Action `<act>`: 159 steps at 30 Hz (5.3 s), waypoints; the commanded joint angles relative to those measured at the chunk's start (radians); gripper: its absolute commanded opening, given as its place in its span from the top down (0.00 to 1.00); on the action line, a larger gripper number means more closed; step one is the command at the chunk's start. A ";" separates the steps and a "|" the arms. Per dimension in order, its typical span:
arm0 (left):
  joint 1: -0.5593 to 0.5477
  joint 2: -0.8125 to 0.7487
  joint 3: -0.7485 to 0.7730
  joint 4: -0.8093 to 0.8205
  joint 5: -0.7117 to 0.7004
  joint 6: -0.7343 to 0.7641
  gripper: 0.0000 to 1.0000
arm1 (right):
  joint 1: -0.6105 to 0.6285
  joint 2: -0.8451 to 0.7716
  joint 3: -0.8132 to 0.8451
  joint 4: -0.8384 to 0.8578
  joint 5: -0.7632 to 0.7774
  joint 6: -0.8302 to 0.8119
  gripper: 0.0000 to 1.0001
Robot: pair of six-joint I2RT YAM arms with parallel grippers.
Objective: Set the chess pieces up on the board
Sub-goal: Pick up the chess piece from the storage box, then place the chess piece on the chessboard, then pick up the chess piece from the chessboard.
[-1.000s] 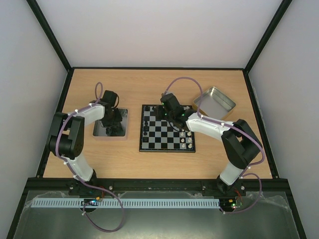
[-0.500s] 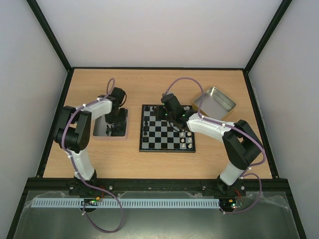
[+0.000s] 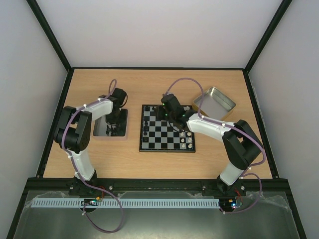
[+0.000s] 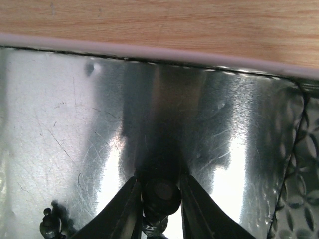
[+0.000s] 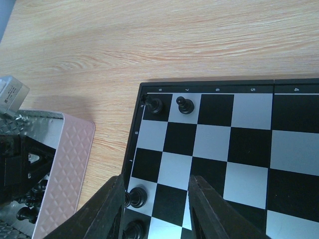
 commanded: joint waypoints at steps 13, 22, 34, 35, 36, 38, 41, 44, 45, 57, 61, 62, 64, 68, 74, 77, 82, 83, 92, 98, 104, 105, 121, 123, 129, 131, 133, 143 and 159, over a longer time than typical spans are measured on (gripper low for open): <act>0.086 -0.230 -0.107 0.122 0.200 -0.203 0.86 | -0.004 -0.084 -0.082 0.148 -0.111 -0.021 0.61; 0.068 -0.499 -0.297 0.450 0.556 -0.654 0.84 | 0.010 -0.111 -0.146 0.386 -0.296 0.039 0.42; -0.030 -0.627 -0.468 0.878 0.626 -1.164 0.83 | 0.028 -0.039 -0.164 0.656 -0.449 0.299 0.51; -0.034 -0.629 -0.474 0.892 0.626 -1.181 0.84 | 0.031 -0.032 -0.161 0.666 -0.456 0.311 0.53; -0.034 -0.631 -0.477 0.898 0.625 -1.195 0.83 | 0.034 -0.027 -0.162 0.675 -0.461 0.319 0.55; -0.036 -0.635 -0.477 0.904 0.627 -1.213 0.83 | 0.037 -0.019 -0.160 0.677 -0.464 0.322 0.58; -0.038 -0.639 -0.479 0.911 0.632 -1.234 0.83 | 0.037 -0.014 -0.159 0.672 -0.463 0.312 0.63; -0.039 -0.637 -0.482 0.915 0.643 -1.254 0.83 | 0.038 -0.014 -0.153 0.664 -0.455 0.288 0.68; -0.039 -0.636 -0.482 0.915 0.646 -1.260 0.84 | 0.040 -0.016 -0.151 0.654 -0.449 0.276 0.70; -0.051 -0.634 -0.475 0.883 0.672 -1.276 0.85 | 0.039 -0.016 -0.099 0.513 -0.354 0.087 0.75; -0.053 -0.636 -0.476 0.870 0.676 -1.279 0.85 | 0.040 -0.019 -0.087 0.489 -0.329 0.018 0.85; -0.054 -0.636 -0.476 0.867 0.678 -1.282 0.85 | 0.040 -0.022 -0.085 0.481 -0.321 -0.001 0.86; -0.054 -0.636 -0.476 0.865 0.684 -1.286 0.85 | 0.041 -0.026 -0.080 0.468 -0.306 -0.036 0.87; -0.057 -0.634 -0.475 0.857 0.695 -1.290 0.85 | 0.048 -0.043 -0.076 0.447 -0.262 -0.128 0.86; -0.059 -0.626 -0.475 0.853 0.710 -1.301 0.85 | 0.060 -0.063 -0.074 0.408 -0.195 -0.268 0.87; -0.062 -0.616 -0.476 0.861 0.724 -1.314 0.85 | 0.067 -0.069 -0.074 0.400 -0.172 -0.334 0.87; -0.067 -0.600 -0.476 0.870 0.736 -1.320 0.85 | 0.082 -0.086 -0.085 0.409 -0.148 -0.429 0.93; -0.069 -0.597 -0.477 0.875 0.738 -1.323 0.85 | 0.083 -0.088 -0.089 0.412 -0.148 -0.440 0.94; -0.081 -0.579 -0.433 0.788 0.692 -1.195 0.60 | 0.084 -0.131 -0.075 0.306 -0.176 -0.427 0.98; -0.079 -0.575 -0.355 0.641 0.593 -0.978 0.42 | 0.078 -0.138 0.031 -0.007 -0.142 -0.372 0.98; -0.059 -0.611 -0.293 0.440 0.419 -0.677 0.36 | 0.064 -0.104 0.137 -0.498 -0.081 -0.292 0.98; -0.059 -0.617 -0.279 0.403 0.381 -0.621 0.36 | 0.063 -0.086 0.156 -0.572 -0.078 -0.286 0.98; -0.055 -0.579 -0.236 0.261 0.320 -0.320 0.35 | 0.064 0.164 0.308 -0.885 -0.141 -0.306 0.98; -0.055 -0.570 -0.238 0.260 0.324 -0.313 0.35 | 0.065 0.188 0.328 -0.896 -0.135 -0.308 0.97; -0.055 -0.560 -0.249 0.260 0.331 -0.299 0.35 | 0.065 0.228 0.369 -0.909 -0.103 -0.303 0.82; -0.055 -0.558 -0.251 0.261 0.331 -0.298 0.35 | 0.065 0.225 0.371 -0.892 -0.106 -0.294 0.77; -0.054 -0.557 -0.251 0.261 0.331 -0.299 0.35 | 0.065 0.221 0.367 -0.874 -0.100 -0.280 0.75; -0.055 -0.549 -0.255 0.260 0.336 -0.302 0.35 | 0.073 0.138 0.237 -0.679 -0.017 -0.154 0.69; -0.057 -0.552 -0.255 0.255 0.342 -0.311 0.35 | 0.084 0.132 0.216 -0.603 0.050 -0.118 0.98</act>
